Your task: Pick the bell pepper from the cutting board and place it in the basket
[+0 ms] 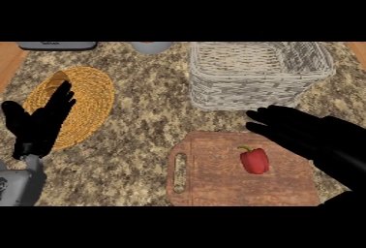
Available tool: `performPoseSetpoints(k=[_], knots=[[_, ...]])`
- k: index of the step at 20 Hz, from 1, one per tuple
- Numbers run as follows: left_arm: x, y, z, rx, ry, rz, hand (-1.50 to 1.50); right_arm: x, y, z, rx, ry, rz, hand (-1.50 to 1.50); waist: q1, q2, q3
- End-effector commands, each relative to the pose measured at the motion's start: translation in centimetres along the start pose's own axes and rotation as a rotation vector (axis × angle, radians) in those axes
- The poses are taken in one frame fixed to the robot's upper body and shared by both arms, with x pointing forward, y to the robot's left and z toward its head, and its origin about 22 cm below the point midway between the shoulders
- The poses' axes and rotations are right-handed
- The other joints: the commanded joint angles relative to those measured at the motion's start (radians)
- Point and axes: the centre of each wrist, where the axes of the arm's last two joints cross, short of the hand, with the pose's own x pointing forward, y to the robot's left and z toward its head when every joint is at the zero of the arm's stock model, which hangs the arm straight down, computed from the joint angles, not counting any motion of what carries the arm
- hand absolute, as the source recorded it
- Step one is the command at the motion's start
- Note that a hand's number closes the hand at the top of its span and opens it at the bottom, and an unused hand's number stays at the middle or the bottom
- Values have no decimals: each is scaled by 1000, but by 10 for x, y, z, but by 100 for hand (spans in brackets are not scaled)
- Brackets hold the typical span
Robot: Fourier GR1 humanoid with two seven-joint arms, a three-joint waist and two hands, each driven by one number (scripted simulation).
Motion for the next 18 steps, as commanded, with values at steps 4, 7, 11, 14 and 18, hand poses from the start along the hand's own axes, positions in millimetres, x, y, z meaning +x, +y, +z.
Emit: performPoseSetpoints(k=[4, 7, 11, 14, 18], knots=[[-10, 4, -8, -15, 3, 5, 0, -35, 65, -40, -27, -25, -74, -150, -2, 1, -1], [-4, -9, -7, -5, -1, 13, 0, -42, 94, -59, 34, -2, -1, -150, -1, -1, -1], [3, 5, 1, 12, 7, -8, 0, -60, 85, -54, 59, 49, 11, -150, -5, -4, -2], [4, 4, -6, 4, 12, 9, 0, -62, 83, -73, 96, 71, 54, -150, -3, -4, -2], [-20, 12, 1, 3, -2, 18, 0, -54, 99, -54, 128, 74, 54, -150, -10, -5, -2]])
